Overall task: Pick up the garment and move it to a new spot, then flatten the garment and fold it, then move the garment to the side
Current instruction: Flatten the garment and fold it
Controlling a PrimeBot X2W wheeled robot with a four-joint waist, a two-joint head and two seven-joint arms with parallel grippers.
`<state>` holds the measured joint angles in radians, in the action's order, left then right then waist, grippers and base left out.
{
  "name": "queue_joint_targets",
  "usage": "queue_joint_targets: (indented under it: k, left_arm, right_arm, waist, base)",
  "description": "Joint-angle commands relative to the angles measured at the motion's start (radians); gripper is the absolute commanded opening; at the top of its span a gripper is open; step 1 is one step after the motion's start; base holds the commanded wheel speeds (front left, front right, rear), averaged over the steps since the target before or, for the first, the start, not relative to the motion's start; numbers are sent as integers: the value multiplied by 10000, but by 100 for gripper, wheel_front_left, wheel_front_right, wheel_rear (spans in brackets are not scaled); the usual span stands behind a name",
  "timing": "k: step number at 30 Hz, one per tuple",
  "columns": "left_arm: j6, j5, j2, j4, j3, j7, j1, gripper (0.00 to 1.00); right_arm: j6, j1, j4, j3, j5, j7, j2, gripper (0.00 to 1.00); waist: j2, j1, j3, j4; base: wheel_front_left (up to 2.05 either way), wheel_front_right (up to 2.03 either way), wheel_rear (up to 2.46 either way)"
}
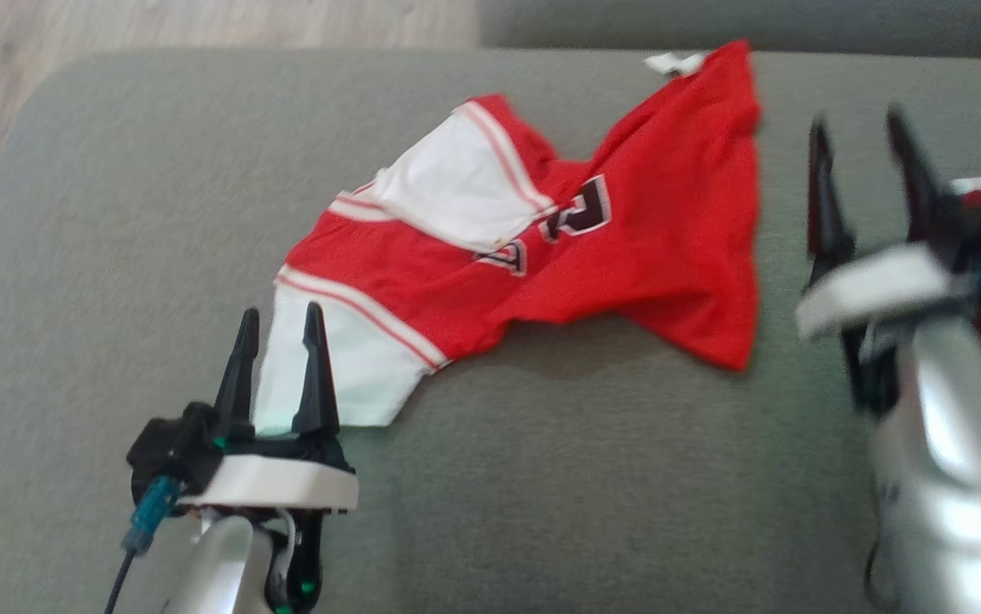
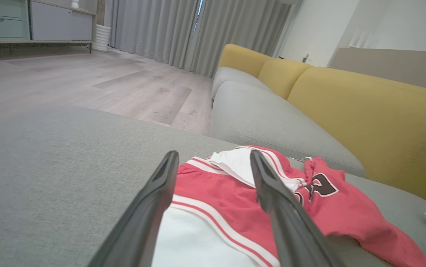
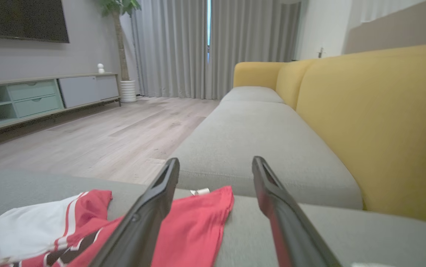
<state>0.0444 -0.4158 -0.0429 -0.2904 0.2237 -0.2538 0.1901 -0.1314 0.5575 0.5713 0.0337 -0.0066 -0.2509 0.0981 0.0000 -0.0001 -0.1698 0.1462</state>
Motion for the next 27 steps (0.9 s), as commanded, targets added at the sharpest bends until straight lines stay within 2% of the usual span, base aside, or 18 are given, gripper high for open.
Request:
queue_joint_targets:
  k: [1, 7, 13, 27]
  left_arm:
    - [50, 126, -74, 267, -399, -80, 156, 100]
    - [116, 220, -74, 253, -534, -80, -66, 100]
    - [174, 265, -74, 190, -518, -80, -162, 100]
    - [158, 374, -74, 13, -451, -80, -88, 100]
  right_arm:
    - [7, -240, -702, -236, 115, -106, -205, 100]
    - [7, -2663, -2626, -267, 552, -107, -462, 100]
    - [7, -4236, -3356, -571, 1210, -108, -475, 100]
    - [7, -4542, -3837, -707, 1474, -108, -477, 100]
  waist:
    - [0, 1, 460, -500]
    - [0, 1, 742, -876]
    - [0, 1, 819, -979]
    - [0, 1, 640, -818]
  base:
    - [0, 0, 0]
    - [0, 0, 0]
    - [0, 0, 0]
    - [0, 0, 0]
